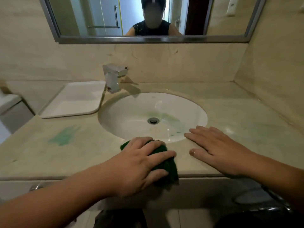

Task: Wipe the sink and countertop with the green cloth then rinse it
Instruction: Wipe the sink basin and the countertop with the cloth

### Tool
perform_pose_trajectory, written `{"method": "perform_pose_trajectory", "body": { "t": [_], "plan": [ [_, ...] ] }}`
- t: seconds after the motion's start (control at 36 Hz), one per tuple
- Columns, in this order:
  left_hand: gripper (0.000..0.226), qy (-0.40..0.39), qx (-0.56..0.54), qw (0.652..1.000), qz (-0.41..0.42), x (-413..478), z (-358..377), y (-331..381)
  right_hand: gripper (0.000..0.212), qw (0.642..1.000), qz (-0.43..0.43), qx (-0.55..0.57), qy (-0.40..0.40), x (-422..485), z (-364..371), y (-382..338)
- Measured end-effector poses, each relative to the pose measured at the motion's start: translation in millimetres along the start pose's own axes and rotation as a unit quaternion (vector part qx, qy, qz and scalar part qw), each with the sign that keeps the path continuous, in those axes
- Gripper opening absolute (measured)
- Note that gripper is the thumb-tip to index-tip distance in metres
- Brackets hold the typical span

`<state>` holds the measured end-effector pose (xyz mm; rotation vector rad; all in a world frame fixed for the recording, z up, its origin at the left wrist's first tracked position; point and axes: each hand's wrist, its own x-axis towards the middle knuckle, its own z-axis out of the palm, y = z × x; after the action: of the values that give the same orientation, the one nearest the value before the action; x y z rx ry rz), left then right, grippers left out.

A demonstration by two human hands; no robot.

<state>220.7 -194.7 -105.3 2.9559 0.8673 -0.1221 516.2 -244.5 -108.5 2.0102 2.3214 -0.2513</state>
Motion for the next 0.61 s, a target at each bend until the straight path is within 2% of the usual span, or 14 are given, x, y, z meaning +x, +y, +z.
{"method": "perform_pose_trajectory", "body": {
  "t": [0.06,0.14,0.19,0.25,0.33,0.39,0.44,0.5,0.61],
  "plan": [
    [0.054,-0.003,-0.033,0.999,-0.032,25.1,-2.4,-9.5,0.086,1.000,0.000,0.004,0.001,1.5,1.4,2.2],
    [0.043,0.045,-0.050,0.990,-0.123,57.1,0.9,-41.8,0.087,1.000,-0.001,0.011,-0.002,1.1,1.1,3.9],
    [0.038,0.067,-0.033,0.979,-0.190,65.0,-2.3,-62.4,0.081,1.000,0.002,0.014,-0.001,-0.1,0.3,3.5],
    [0.038,0.105,-0.054,0.968,-0.221,57.0,-8.5,-67.7,0.074,1.000,0.003,0.014,0.001,-0.2,1.6,3.1],
    [0.044,0.171,-0.108,0.966,-0.159,24.2,-17.9,-41.1,0.071,1.000,0.007,0.017,0.002,1.3,3.7,3.5],
    [0.049,0.148,-0.116,0.980,-0.068,1.2,-14.0,-9.7,0.072,1.000,0.004,0.014,0.004,2.8,4.2,4.0],
    [0.053,0.113,-0.053,0.992,-0.002,-8.2,5.0,13.2,0.074,1.000,0.001,0.011,0.007,3.3,4.3,4.9],
    [0.058,0.094,0.008,0.996,0.005,-4.6,19.4,24.1,0.077,1.000,-0.001,0.011,0.007,3.2,5.3,5.7],
    [0.063,0.048,-0.008,0.998,-0.026,28.3,10.1,16.6,0.084,1.000,-0.007,0.009,0.014,3.9,5.2,5.8]
  ]
}}
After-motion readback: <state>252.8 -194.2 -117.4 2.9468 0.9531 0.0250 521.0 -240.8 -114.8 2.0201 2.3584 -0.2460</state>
